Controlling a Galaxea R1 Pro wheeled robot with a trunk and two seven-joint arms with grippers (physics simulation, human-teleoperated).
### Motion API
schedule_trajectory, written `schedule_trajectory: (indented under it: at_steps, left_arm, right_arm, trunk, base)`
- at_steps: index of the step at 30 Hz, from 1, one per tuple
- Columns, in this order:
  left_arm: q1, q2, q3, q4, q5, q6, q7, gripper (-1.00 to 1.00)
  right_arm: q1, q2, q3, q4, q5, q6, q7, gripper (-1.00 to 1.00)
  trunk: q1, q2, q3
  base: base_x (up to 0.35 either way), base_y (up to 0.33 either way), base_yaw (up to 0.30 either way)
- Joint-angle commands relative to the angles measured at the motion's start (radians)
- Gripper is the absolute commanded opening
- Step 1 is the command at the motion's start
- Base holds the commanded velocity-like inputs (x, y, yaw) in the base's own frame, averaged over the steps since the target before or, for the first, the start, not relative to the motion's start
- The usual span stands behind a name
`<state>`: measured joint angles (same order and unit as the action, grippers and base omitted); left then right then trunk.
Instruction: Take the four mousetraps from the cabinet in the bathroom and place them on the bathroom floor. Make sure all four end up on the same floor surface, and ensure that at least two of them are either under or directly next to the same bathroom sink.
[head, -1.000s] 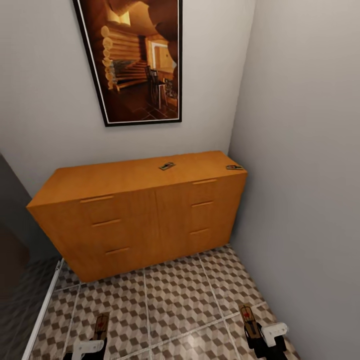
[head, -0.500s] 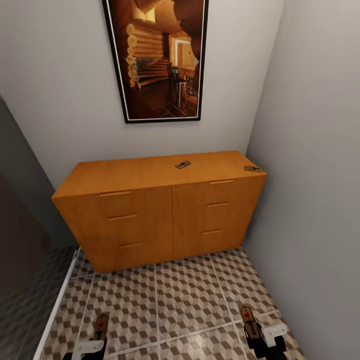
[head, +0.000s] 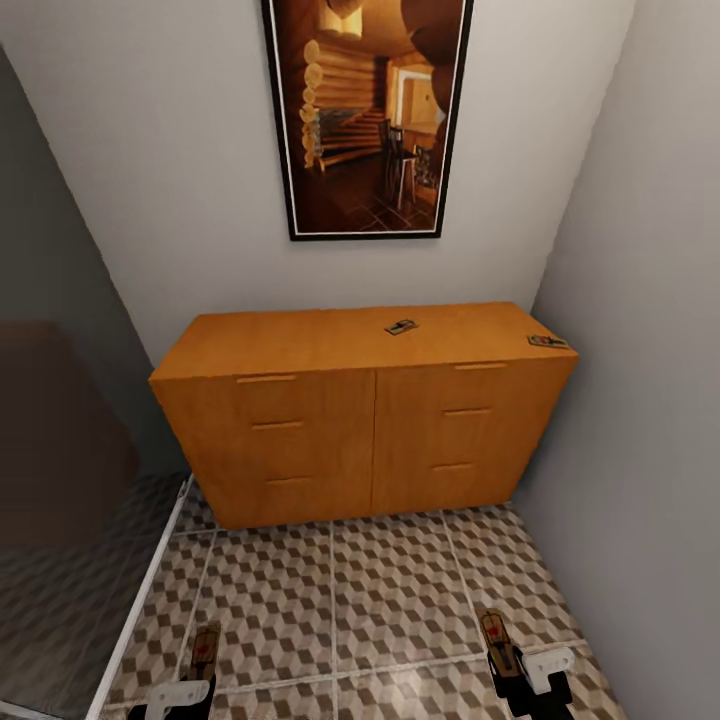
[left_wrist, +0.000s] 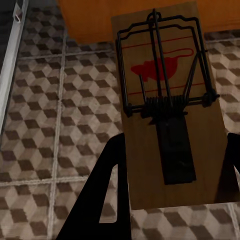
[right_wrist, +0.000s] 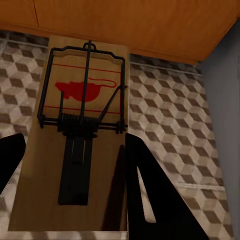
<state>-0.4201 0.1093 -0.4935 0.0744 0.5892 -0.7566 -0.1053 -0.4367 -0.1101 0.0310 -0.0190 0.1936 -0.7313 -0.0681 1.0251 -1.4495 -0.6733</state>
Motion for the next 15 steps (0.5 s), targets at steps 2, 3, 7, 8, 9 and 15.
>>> schedule_trajectory:
  at_steps: [2,3,7,8,9,15]
  left_arm:
    - [-0.002,0.0,-0.003,0.004,0.011,-0.004,-0.01,-1.0]
    - [-0.002,0.0,-0.003,0.004,0.011,-0.004,-0.01,-1.0]
    - [-0.002,0.0,-0.003,0.004,0.011,-0.004,-0.01,-1.0]
    - [-0.002,-0.001,-0.003,0.004,0.011,-0.004,-0.01,-1.0]
    - [-0.002,-0.001,-0.003,0.004,0.011,-0.004,-0.01,-1.0]
    - [-0.002,0.0,-0.003,0.004,0.011,-0.004,-0.01,-1.0]
  right_arm:
    - [0.0,0.0,0.003,0.001,0.007,-0.002,-0.007,-1.0]
    - [0.0,0.0,0.003,0.001,0.007,-0.003,-0.007,-1.0]
    - [0.0,0.0,0.003,0.001,0.007,-0.003,-0.007,-1.0]
    - [0.0,0.0,0.003,0.001,0.007,-0.003,-0.007,-1.0]
    - [0.0,0.0,0.003,0.001,0.007,-0.003,-0.007,-1.0]
    - [0.0,0.0,0.003,0.001,0.006,-0.003,-0.007,-1.0]
  trunk:
    - [0.0,0.0,-0.002]
    - [0.0,0.0,-0.003]
    - [0.0,0.0,-0.006]
    - [0.0,0.0,-0.006]
    - [0.0,0.0,-0.007]
    - [0.0,0.0,-0.01]
  base:
    - [0.0,0.0,0.207]
    - [0.0,0.0,0.216]
    - [0.0,0.0,0.242]
    - [0.0,0.0,0.26]
    - [0.0,0.0,0.265]
    - [0.0,0.0,0.273]
